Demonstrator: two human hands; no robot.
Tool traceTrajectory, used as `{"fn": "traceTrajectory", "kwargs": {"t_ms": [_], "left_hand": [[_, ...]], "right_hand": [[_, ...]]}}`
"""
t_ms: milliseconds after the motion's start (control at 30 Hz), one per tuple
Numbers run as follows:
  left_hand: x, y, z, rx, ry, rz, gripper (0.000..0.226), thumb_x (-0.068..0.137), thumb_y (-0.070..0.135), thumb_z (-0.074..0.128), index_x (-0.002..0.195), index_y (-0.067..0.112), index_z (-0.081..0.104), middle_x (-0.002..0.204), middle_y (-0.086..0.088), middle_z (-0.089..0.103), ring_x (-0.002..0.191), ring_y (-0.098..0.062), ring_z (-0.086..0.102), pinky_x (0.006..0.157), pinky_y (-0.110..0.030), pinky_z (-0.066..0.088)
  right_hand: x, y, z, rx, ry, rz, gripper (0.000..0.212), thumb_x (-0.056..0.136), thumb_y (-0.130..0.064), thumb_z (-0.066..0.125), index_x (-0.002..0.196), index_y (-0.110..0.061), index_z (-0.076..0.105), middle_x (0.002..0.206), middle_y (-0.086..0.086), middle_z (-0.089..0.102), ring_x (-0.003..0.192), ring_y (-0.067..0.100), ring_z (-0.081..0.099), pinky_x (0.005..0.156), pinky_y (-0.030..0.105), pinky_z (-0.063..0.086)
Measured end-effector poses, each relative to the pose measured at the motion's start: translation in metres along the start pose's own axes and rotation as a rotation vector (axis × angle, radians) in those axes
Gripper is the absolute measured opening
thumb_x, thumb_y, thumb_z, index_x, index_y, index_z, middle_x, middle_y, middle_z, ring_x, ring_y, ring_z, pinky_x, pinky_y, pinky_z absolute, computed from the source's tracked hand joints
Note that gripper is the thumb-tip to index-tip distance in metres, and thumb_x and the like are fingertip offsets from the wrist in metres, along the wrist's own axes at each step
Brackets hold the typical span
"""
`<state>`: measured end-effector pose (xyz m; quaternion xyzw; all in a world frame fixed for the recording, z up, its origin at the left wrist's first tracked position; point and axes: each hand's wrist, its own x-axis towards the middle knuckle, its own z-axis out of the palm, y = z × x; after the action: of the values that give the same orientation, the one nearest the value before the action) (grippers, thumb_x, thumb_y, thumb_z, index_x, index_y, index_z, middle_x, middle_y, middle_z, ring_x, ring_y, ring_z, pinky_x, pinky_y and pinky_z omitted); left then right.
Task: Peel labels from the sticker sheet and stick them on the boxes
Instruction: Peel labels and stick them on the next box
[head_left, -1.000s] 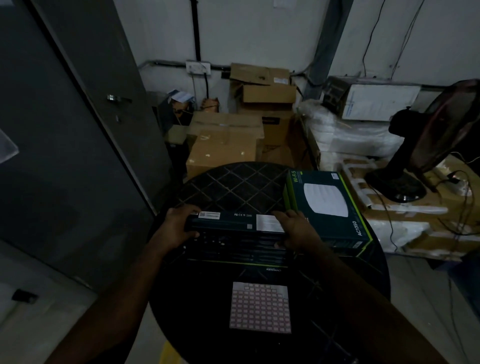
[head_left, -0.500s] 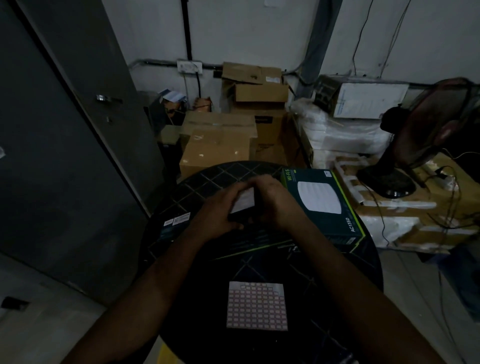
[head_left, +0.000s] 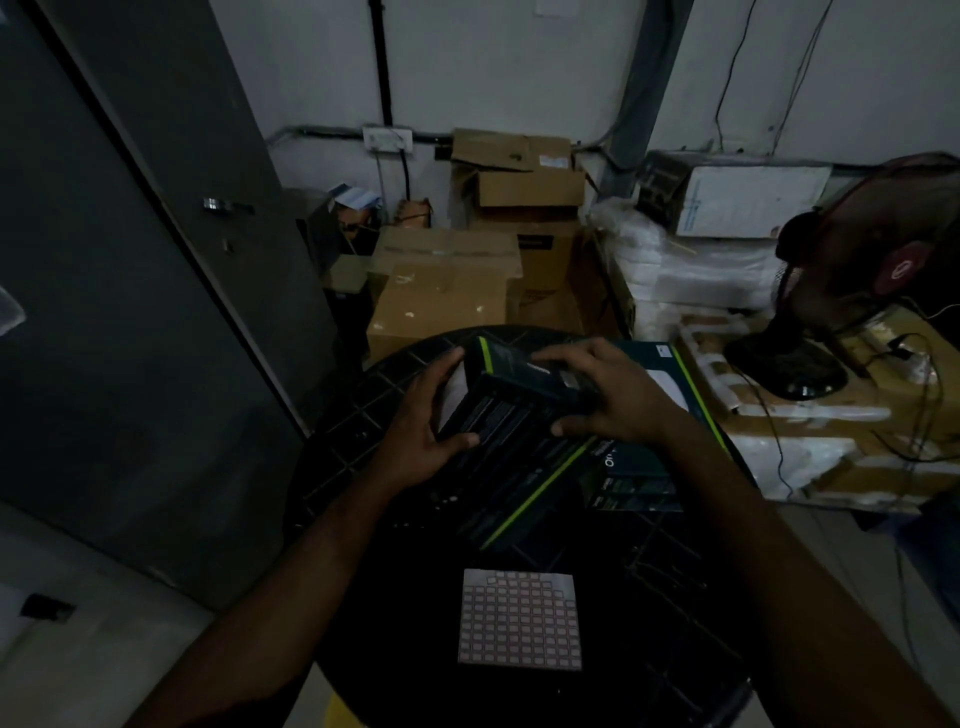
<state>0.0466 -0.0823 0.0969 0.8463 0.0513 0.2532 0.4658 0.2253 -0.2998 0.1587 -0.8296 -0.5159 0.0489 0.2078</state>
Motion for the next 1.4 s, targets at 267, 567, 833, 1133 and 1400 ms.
{"fn": "traceTrajectory", "kwargs": {"t_ms": [267, 567, 833, 1133, 1400], "left_hand": [[-0.001, -0.016, 0.003, 0.042, -0.012, -0.084, 0.105, 0.075, 0.026, 0.084, 0.149, 0.051, 0.013, 0.158, 0.004, 0.029, 0.144, -0.015, 0.032, 0.112, -0.053, 0.038], [-0.003, -0.014, 0.006, 0.575, -0.022, -0.066, 0.083, 0.08, 0.03, 0.077, 0.15, 0.028, 0.033, 0.154, -0.008, 0.027, 0.141, -0.028, 0.032, 0.112, -0.049, 0.037], [-0.007, 0.015, 0.042, 0.899, -0.103, 0.138, 0.088, 0.081, 0.037, 0.062, 0.156, 0.024, 0.017, 0.16, 0.004, 0.026, 0.147, -0.019, 0.023, 0.12, -0.042, 0.017], [-0.005, 0.01, 0.032, 0.957, -0.155, 0.093, 0.089, 0.084, 0.038, 0.063, 0.157, 0.024, 0.013, 0.163, 0.005, 0.019, 0.15, -0.016, 0.014, 0.122, -0.035, 0.009], [-0.01, 0.019, 0.037, 1.003, -0.139, 0.061, 0.092, 0.08, 0.041, 0.066, 0.156, 0.018, 0.018, 0.163, 0.0, 0.022, 0.15, -0.02, 0.017, 0.123, -0.039, 0.011]], "right_hand": [[0.013, -0.005, 0.006, -0.107, 0.003, -0.007, 0.086, 0.071, -0.042, 0.083, 0.139, -0.057, 0.032, 0.126, -0.002, 0.05, 0.123, 0.023, 0.044, 0.101, 0.053, 0.037], [0.014, -0.003, 0.05, -0.36, 0.086, -0.081, 0.078, 0.078, -0.049, 0.072, 0.145, -0.055, 0.034, 0.14, 0.002, 0.05, 0.13, 0.027, 0.045, 0.105, 0.051, 0.033], [-0.006, -0.017, 0.085, -0.267, 0.319, -0.153, 0.057, 0.093, -0.024, 0.056, 0.148, -0.012, 0.047, 0.153, 0.011, 0.046, 0.144, 0.028, 0.041, 0.116, 0.055, 0.03], [-0.044, 0.024, 0.068, -0.347, 0.447, 0.057, 0.071, 0.079, -0.013, 0.073, 0.145, -0.017, 0.049, 0.148, 0.003, 0.054, 0.142, 0.023, 0.043, 0.118, 0.055, 0.027], [-0.079, 0.02, 0.124, -0.224, 0.667, 0.222, 0.06, 0.085, -0.016, 0.06, 0.144, -0.01, 0.05, 0.158, 0.012, 0.037, 0.138, 0.033, 0.041, 0.111, 0.049, 0.035]]}}
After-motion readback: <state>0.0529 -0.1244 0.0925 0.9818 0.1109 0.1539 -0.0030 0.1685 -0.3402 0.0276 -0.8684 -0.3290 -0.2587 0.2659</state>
